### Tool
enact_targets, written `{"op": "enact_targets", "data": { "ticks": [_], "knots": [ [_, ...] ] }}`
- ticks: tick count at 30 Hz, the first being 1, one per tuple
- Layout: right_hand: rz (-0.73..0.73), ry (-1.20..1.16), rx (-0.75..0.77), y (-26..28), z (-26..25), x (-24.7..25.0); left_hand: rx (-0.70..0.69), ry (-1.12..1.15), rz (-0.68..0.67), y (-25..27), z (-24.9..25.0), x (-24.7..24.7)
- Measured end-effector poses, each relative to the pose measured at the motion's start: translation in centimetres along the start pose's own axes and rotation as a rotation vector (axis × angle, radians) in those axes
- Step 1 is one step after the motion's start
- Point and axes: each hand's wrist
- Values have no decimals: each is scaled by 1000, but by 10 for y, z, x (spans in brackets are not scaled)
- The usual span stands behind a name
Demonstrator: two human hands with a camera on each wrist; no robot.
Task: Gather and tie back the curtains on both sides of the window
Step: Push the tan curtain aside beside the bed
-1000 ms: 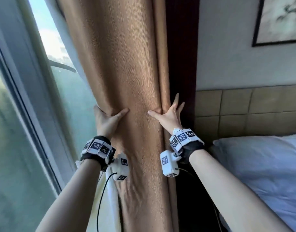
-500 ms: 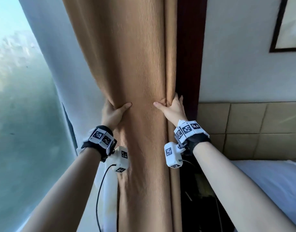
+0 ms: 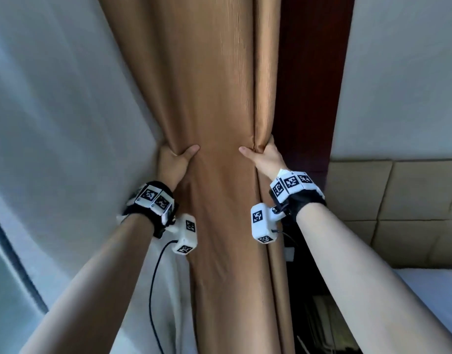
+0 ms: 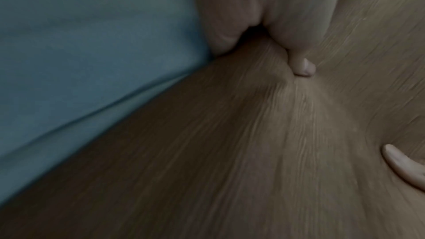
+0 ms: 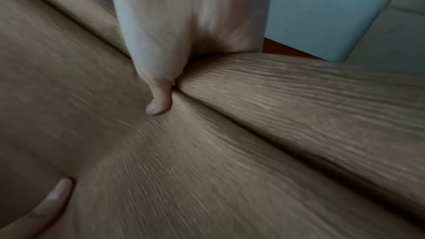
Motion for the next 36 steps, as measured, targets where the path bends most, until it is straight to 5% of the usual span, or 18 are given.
{"op": "enact_targets", "data": {
  "ticks": [9, 19, 28, 36],
  "knots": [
    [24, -61, -21, -137, 14, -41, -1, 50, 10, -98, -75, -74],
    [33, -46, -20, -172, 13, -63, -28, 40, 41, -134, -105, -100],
    [77, 81, -112, -102, 32, -60, 8, 27, -23, -82, -85, -72],
    [71, 142, -115, 31, 44, -31, 40, -46, -108, 37, -33, -10]
  ]
}}
Point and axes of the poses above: each hand's wrist, its own y-axis away from the middle knuckle, its own x-axis out of the back of the hand, z = x × y, and after that the axes turned 14 degrees about -x, right-handed
